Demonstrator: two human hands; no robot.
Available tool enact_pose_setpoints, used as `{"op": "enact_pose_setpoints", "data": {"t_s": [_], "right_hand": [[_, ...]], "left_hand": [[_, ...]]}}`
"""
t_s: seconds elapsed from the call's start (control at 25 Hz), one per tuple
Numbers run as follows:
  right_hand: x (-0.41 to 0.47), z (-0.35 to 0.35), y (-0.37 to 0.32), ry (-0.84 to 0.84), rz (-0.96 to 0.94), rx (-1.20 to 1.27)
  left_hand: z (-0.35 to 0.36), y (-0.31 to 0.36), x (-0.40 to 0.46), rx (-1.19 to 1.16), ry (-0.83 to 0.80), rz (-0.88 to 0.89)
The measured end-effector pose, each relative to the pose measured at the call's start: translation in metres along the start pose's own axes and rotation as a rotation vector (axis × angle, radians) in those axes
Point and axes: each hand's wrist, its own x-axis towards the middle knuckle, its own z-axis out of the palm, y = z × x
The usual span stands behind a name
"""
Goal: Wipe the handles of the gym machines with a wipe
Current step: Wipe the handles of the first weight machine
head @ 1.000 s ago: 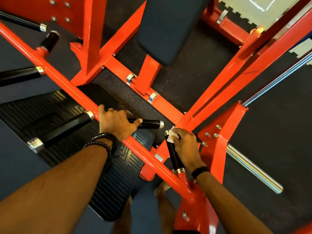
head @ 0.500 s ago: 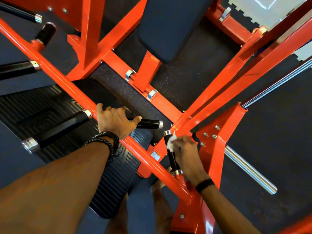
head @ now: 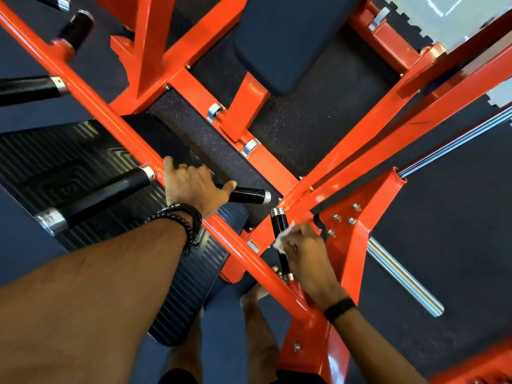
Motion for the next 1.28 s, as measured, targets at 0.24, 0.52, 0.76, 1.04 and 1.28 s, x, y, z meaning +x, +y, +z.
{"op": "enact_pose_setpoints", "data": {"t_s": [0.24, 0.52, 0.76, 1.04, 1.28], "right_hand": [[0.049, 0.017, -0.003, -0.158, -0.232, -0.34], [0.035, 0.008, 0.002, -0.168, -0.315, -0.3], [0.029, 0.014, 0.002, 0.024, -0.157, -0.163], [-0.004, 0.008, 0.002, 0.181, 0.069, 0.022], [0.032, 0.01, 0.001, 0.2, 0.246, 0.184]], "left_hand": [[0.0, 0.001, 0.003, 0.006, -0.042, -0.016], [0.001, 0.001, 0.003, -0.009, -0.036, -0.011], [0.001, 0.001, 0.002, -0.035, -0.018, -0.005], [0.001, 0.0, 0.002, -0.056, 0.008, 0.001], [0.002, 0.0, 0.002, -0.08, 0.004, -0.006]]}}
